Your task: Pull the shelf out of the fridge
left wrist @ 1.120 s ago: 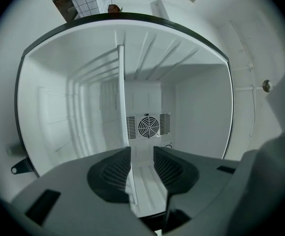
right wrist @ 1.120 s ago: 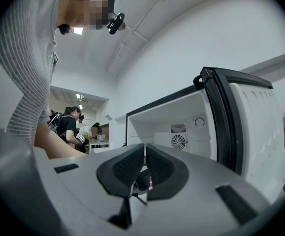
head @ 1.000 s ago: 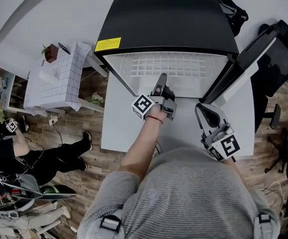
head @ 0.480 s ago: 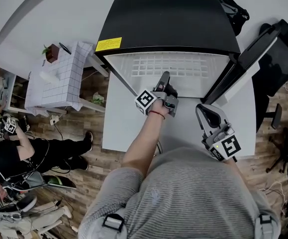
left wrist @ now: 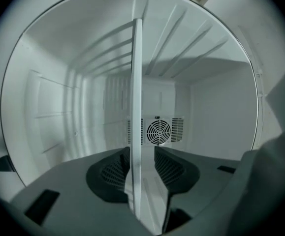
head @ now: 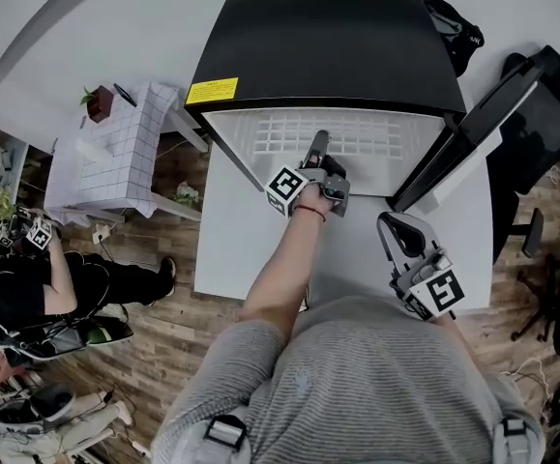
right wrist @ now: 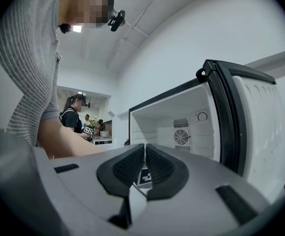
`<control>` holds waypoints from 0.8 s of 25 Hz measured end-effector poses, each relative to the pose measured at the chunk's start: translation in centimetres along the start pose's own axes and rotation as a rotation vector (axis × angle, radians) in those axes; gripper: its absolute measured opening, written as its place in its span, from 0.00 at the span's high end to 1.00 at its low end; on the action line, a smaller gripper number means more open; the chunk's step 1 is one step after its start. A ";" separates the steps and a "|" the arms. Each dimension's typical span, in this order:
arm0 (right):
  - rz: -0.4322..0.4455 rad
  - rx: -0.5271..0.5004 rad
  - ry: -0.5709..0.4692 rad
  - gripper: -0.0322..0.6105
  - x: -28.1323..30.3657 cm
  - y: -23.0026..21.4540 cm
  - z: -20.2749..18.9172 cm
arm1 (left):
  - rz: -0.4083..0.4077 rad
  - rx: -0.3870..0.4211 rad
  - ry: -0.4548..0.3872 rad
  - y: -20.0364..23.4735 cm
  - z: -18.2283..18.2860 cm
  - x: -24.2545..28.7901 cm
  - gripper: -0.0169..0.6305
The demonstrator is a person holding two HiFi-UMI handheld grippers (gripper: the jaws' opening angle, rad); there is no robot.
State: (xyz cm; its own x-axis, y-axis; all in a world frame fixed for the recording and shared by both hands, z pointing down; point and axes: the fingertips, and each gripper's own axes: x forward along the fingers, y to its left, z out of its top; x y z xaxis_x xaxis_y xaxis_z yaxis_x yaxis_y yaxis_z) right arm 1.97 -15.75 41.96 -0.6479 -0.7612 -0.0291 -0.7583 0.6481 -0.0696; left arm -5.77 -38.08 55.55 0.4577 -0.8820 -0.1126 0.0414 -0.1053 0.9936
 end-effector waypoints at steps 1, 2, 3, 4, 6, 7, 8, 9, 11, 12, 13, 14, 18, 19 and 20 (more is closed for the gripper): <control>0.007 0.000 0.004 0.93 0.0 0.1 -0.1 | 0.003 -0.001 -0.011 0.0 0.2 0.2 0.75; 0.014 0.000 0.006 0.93 0.1 0.2 -0.1 | 0.008 -0.003 -0.022 0.0 0.5 0.4 0.75; 0.019 -0.001 0.006 0.93 0.1 0.3 -0.1 | 0.013 -0.005 -0.032 0.1 0.7 0.5 0.75; 0.022 -0.001 0.006 0.93 0.1 0.3 -0.1 | 0.019 -0.008 -0.041 0.3 0.8 0.7 0.75; 0.021 -0.001 0.009 0.93 0.0 0.2 -0.1 | 0.028 -0.014 -0.054 0.6 1.0 1.0 0.75; 0.020 -0.001 0.010 0.93 -0.1 0.1 0.0 | 0.032 -0.017 -0.060 0.7 1.1 1.1 0.75; 0.019 -0.002 0.010 0.93 -0.1 -0.1 0.0 | 0.036 -0.017 -0.066 0.8 1.2 1.3 0.75; 0.018 -0.002 0.011 0.93 -0.1 -0.2 0.0 | 0.042 -0.015 -0.070 0.9 1.3 1.4 0.75; 0.015 0.000 0.012 0.93 -0.2 -0.4 0.0 | 0.054 -0.007 -0.077 1.0 1.5 1.7 0.75; 0.014 0.002 0.011 0.93 -0.2 -0.5 0.0 | 0.057 -0.005 -0.080 1.0 1.5 1.8 0.75; 0.015 0.003 0.011 0.93 -0.2 -0.6 0.0 | 0.060 -0.005 -0.084 1.0 1.5 1.9 0.75; 0.017 0.004 0.009 0.93 -0.2 -0.6 0.0 | 0.062 -0.007 -0.088 1.0 1.5 2.1 0.75; 0.028 0.003 0.008 0.93 -0.2 -0.7 0.0 | 0.071 -0.019 -0.107 1.2 1.2 2.6 0.75; 0.028 0.005 0.009 0.93 -0.3 -0.8 -0.1 | 0.076 -0.021 -0.114 1.3 1.2 2.8 0.76; 0.027 0.007 0.010 0.93 -0.4 -1.0 -0.2 | 0.081 -0.020 -0.121 1.4 1.2 2.9 0.76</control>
State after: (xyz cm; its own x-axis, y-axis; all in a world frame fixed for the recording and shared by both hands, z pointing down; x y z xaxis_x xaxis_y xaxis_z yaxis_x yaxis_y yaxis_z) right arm 2.96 -16.12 42.19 -0.6686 -0.7433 -0.0210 -0.7403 0.6680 -0.0757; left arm -5.48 -41.31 56.63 0.3495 -0.9364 -0.0311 0.0272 -0.0230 0.9994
